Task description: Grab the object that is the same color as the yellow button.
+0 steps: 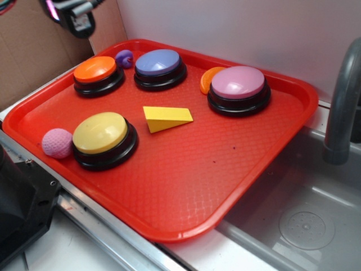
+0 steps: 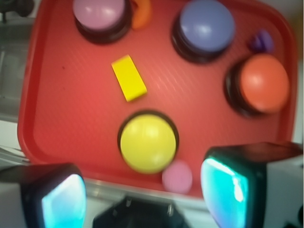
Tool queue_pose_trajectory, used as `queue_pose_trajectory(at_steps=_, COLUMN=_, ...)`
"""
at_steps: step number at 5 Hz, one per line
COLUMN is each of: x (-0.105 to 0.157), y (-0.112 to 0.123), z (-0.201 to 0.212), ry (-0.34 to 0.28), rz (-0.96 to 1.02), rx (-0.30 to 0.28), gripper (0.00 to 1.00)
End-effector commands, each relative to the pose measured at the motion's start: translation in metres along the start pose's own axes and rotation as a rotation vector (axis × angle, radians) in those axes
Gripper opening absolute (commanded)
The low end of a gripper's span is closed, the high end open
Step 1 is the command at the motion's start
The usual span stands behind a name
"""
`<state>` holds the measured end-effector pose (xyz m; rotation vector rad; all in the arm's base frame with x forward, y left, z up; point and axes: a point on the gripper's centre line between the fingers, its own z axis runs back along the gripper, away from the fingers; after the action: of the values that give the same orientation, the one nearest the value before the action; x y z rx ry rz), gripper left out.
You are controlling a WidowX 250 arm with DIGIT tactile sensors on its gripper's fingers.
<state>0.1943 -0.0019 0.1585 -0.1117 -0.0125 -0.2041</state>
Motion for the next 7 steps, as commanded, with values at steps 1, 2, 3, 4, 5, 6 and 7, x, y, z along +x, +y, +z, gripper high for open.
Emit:
queue_pose_trajectory(at_steps=1, x=0.033, y=-0.007, z=-0.048, ry=-0.020, rz=-0.131, rx=0.052, gripper=1.00)
queue_pose_trajectory(at_steps=2, x=0.037, y=-0.012, z=-0.066, ry=-0.023, rz=-0.162, rx=0.069, gripper=1.00)
queue_pose_trajectory(at_steps=3, x=0.040, y=-0.014, z=-0.086, ry=0.002, rz=-0.172, rx=0.085, gripper=1.00)
queue_pose_trajectory(at_steps=4, x=0.043, y=-0.011, z=-0.103, ry=0.038, rz=-0.182, rx=0.072, gripper=1.00)
queue_pose_trajectory(at_steps=5, x=0.044, y=-0.012, z=-0.116, ry=0.065, rz=-0.186, rx=0.106, gripper=1.00)
queue_pose_trajectory(at_steps=6, x=0.044, y=-0.012, z=-0.123, ry=0.081, rz=-0.186, rx=0.113, gripper=1.00)
queue_pose_trajectory(at_steps=7, x=0.045, y=-0.010, z=-0.131, ry=0.091, rz=-0.178, rx=0.098, gripper=0.99)
